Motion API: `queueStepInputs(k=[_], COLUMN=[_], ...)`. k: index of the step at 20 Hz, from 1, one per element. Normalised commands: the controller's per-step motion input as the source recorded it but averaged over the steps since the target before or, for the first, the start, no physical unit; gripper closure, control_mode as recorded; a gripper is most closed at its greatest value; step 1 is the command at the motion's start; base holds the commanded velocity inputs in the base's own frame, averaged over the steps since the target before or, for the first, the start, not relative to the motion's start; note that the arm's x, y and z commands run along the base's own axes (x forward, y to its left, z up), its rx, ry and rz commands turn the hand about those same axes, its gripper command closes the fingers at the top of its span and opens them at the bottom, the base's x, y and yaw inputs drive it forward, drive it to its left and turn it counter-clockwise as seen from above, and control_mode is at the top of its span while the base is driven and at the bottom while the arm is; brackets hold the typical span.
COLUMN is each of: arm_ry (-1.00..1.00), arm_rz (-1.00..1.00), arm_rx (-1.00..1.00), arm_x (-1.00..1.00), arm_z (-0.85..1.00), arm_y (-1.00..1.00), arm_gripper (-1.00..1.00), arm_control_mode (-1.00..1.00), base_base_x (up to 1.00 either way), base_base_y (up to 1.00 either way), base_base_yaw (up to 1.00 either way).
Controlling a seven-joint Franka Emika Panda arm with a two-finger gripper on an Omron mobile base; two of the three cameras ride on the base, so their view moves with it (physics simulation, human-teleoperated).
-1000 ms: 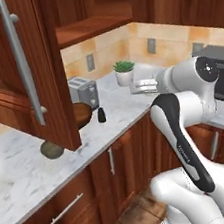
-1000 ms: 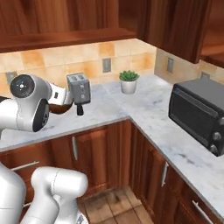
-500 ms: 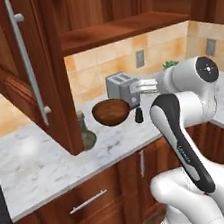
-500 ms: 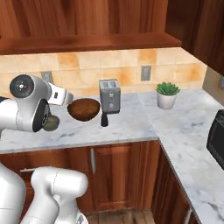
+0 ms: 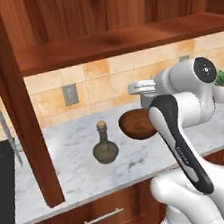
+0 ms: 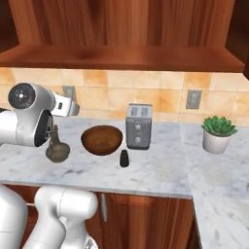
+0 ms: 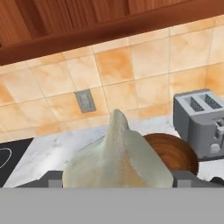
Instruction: Retrieve the bottle and the shaker from the cabinet and place them next to the mixing bowl on the counter. Then add garlic from the fridge to the mixing bowl.
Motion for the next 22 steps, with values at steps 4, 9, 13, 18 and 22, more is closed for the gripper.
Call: queueStepInputs(k=[4,9,13,18,22], arm_ry=[0.00,0.00,0.00,0.06,0.26], arm_rz=[0.00,0.00,0.00,0.00,0.00], arm_rx=[0.00,0.00,0.00,-0.01,-0.06], arm_x=[0.00,0.00,0.00,0.06,0.19], arm_z=[0.00,0.00,0.00,-0.34,-0.53], arm_y=[0.00,0.00,0.00,-0.05,-0.16], arm_gripper=[1.00,1.00,1.00,1.00,1.00], arm_control_mode=[1.00,1.00,1.00,-1.00,-1.00], base_base_x=[0.55,0.52,0.28,0.08,0.00], base_base_y=[-0.54,-0.22,0.00,0.00,0.00], base_base_yaw=[0.27,0.19,0.05,0.01,0.00])
